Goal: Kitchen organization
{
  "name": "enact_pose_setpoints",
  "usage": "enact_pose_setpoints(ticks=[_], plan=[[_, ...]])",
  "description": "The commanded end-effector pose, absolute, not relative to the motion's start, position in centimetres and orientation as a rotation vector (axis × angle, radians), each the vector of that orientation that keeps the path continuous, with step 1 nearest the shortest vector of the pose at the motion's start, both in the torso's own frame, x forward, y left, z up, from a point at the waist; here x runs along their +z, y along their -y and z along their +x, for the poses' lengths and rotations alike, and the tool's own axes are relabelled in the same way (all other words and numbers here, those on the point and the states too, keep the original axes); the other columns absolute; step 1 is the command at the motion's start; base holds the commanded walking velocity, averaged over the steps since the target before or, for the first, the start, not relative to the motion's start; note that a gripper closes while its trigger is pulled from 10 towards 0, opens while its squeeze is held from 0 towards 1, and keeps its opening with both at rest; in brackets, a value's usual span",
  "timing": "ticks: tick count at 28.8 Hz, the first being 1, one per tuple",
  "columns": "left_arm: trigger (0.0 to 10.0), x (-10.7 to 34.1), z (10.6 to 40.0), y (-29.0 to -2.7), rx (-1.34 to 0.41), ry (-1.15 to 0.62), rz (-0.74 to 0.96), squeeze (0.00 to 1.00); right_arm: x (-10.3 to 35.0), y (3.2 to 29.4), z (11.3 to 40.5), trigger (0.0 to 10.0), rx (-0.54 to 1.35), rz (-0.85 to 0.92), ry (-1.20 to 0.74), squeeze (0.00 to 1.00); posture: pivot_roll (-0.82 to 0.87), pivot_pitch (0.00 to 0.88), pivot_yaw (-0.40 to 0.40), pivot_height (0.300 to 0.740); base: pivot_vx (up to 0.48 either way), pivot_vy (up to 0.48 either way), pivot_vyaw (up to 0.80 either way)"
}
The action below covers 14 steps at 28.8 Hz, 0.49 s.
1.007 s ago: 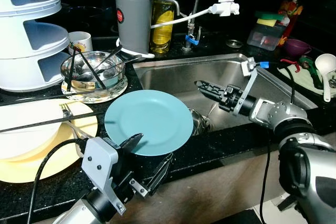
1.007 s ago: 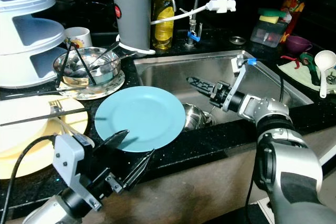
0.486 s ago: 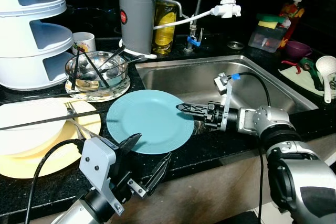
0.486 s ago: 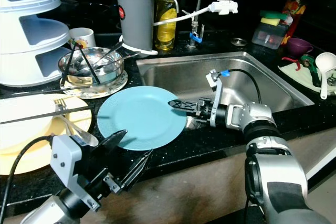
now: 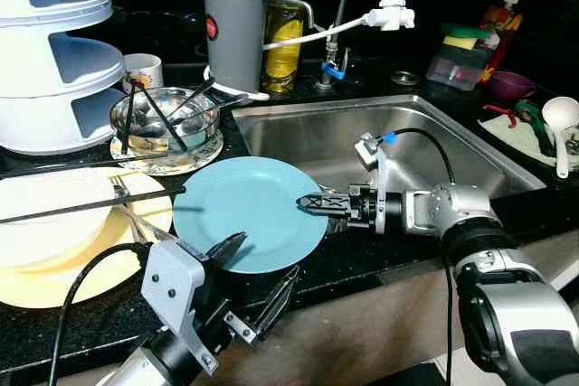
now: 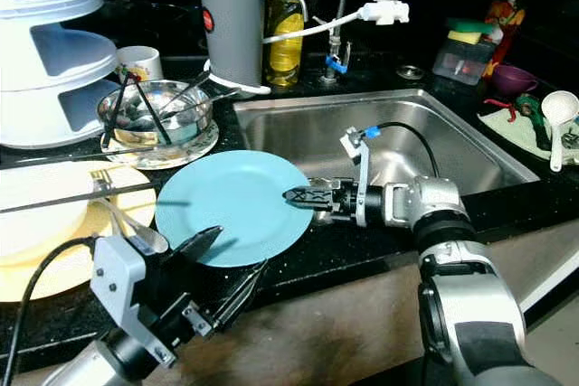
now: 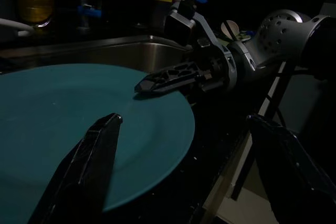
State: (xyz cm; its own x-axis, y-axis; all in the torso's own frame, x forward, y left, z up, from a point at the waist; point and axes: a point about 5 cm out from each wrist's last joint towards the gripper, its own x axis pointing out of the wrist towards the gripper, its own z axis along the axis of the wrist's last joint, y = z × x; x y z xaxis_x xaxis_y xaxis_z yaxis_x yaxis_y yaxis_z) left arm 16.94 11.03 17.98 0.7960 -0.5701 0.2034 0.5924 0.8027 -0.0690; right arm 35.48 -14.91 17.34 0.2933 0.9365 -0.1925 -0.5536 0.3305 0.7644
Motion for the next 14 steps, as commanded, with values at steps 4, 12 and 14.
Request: enact_pose_setpoints(ticks=[4,12,14], plan=[[10.0,17.5,16.9,-11.0,-0.618,0.161,-0.138,0.0,17.2,15.1,35.5,0.0,1.06,0.621,-0.71,0.0,0.12,0.0,-0.13,0.74,0.0,0.0,0.0],[10.0,17.1,16.9,-10.9,-0.619,0.149,-0.144,0.0,17.1,17.0,36.0,0.0,0.942,0.621,-0.659,0.0,0.12,0.0,-0.134,0.74,0.0,0.0,0.0],[10.0,17.0,16.8,-10.9,-0.619,0.149,-0.146,0.0,17.2,17.6,36.0,0.0,0.921,0.626,-0.643,0.0,0.12,0.0,-0.133,0.74,0.0,0.0,0.0]])
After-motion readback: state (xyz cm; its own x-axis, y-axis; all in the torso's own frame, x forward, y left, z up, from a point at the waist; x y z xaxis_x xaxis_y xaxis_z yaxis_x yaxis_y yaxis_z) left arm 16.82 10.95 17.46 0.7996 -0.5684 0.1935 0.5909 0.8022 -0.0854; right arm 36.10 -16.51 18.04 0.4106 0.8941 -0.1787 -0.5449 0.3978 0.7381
